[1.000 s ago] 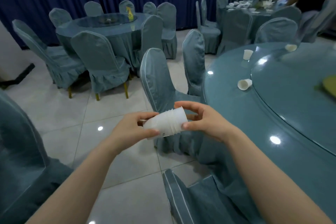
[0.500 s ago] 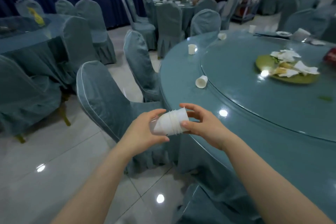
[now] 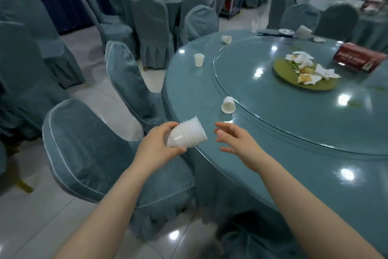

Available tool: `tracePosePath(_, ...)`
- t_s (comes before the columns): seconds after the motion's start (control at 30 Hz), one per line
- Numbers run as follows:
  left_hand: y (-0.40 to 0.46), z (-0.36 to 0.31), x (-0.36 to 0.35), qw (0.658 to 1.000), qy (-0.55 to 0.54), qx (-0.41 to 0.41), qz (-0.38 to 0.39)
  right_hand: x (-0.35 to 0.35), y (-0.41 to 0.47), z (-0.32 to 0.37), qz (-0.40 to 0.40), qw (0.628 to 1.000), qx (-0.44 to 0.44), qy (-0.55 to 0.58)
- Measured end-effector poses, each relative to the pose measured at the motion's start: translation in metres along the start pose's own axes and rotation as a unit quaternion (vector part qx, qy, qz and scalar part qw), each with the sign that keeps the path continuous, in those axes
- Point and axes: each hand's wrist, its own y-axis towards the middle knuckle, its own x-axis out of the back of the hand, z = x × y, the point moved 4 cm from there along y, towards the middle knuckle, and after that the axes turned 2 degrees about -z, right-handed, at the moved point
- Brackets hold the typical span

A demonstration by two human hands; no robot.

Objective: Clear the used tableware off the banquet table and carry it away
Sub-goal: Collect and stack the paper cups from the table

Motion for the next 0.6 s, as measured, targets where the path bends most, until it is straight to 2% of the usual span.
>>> tracePosePath(0.23,0.095,0.018,-0.013,0.999,-0.044,0.014,0.013,0.041,0.105,-0.029,-0.1,0.989,-0.006,-0.105)
tracePosePath(0.4,0.165,0.027,-0.02,0.996,-0.069,0.054,-0.009,0.076,0.207,-0.06,-0.246,0.942,-0.025,-0.228)
tracePosePath(0.5,0.194,0.037,-0.023,0.995,-0.055,0.088,-0.01,0.084,0.253,-0.08,-0.284,0.905,-0.069,-0.309)
tracePosePath(0.6,0.212,0.05,-0.02,0.992,-0.041,0.119,-0.022,0.078,0.286,-0.094,-0.31,0.887,-0.103,-0.327)
